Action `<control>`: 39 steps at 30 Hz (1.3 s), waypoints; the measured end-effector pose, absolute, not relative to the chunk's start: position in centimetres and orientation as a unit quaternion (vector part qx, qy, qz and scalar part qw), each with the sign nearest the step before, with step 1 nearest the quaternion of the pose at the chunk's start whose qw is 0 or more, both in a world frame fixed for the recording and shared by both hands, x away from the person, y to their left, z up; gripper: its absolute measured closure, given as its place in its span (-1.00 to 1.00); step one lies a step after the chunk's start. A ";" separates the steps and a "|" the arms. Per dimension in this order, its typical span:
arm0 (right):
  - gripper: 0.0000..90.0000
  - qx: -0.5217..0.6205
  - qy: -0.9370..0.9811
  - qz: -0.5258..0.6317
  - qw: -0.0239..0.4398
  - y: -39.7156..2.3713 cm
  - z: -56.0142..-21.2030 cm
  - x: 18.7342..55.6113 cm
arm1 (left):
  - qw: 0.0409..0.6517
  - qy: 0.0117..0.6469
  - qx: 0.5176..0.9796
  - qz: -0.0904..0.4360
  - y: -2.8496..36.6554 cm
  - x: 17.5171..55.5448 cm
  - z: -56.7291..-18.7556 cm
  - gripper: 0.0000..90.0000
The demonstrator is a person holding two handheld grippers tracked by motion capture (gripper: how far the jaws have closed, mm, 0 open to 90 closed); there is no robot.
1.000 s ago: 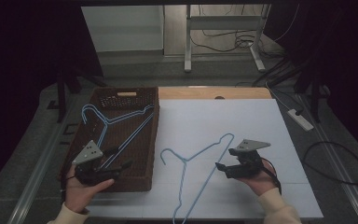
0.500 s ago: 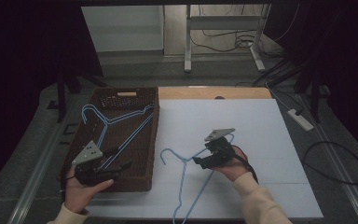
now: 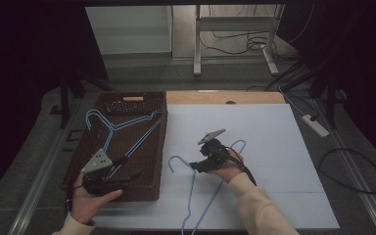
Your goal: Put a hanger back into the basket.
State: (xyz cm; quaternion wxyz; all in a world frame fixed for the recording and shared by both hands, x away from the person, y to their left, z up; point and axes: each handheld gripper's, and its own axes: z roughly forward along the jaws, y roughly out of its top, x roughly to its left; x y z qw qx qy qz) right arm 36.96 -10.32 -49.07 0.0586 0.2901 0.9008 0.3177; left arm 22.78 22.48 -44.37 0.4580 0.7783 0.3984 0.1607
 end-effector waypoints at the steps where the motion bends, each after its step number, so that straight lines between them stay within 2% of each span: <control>1: -0.28 0.293 0.903 0.310 0.056 -10.1 -49.3 37.1 | 0.458 0.398 0.778 0.160 22.4 22.8 -44.4 -0.32; 17: 0.03 0.283 0.925 0.250 0.038 -6.8 -50.7 38.2 | 0.455 0.399 0.780 0.160 22.4 22.9 -44.6 -0.32; 18: 0.12 0.279 0.929 0.240 0.039 -6.4 -50.7 38.1 | 0.456 0.399 0.779 0.160 22.5 22.9 -44.5 -0.32; 22: 0.25 0.277 0.933 0.224 0.042 -5.9 -50.9 38.2 | 0.456 0.399 0.779 0.162 22.5 22.8 -44.5 -0.32; 23: 0.38 0.275 0.936 0.213 0.053 -5.5 -50.9 38.1 | 0.456 0.399 0.779 0.162 22.5 22.8 -44.5 -0.32; 25: 0.44 0.275 0.937 0.207 0.060 -5.4 -50.9 38.1 | 0.456 0.399 0.779 0.162 22.5 22.9 -44.5 -0.32; 27: 0.61 0.289 0.935 0.194 0.069 -5.2 -50.8 38.2 | 0.455 0.399 0.780 0.162 22.5 22.9 -44.5 -0.32; 30: 0.71 0.300 0.932 0.190 0.069 -5.0 -50.7 38.2 | 0.455 0.398 0.780 0.162 22.5 22.8 -44.5 -0.32; 32: 0.89 0.302 0.932 0.189 0.066 -5.0 -50.7 38.2 | 0.455 0.397 0.780 0.162 22.5 22.8 -44.4 -0.32; 39: 0.91 0.307 0.928 0.201 0.061 -5.4 -50.7 38.1 | 0.456 0.397 0.779 0.163 22.6 22.8 -44.4 -0.32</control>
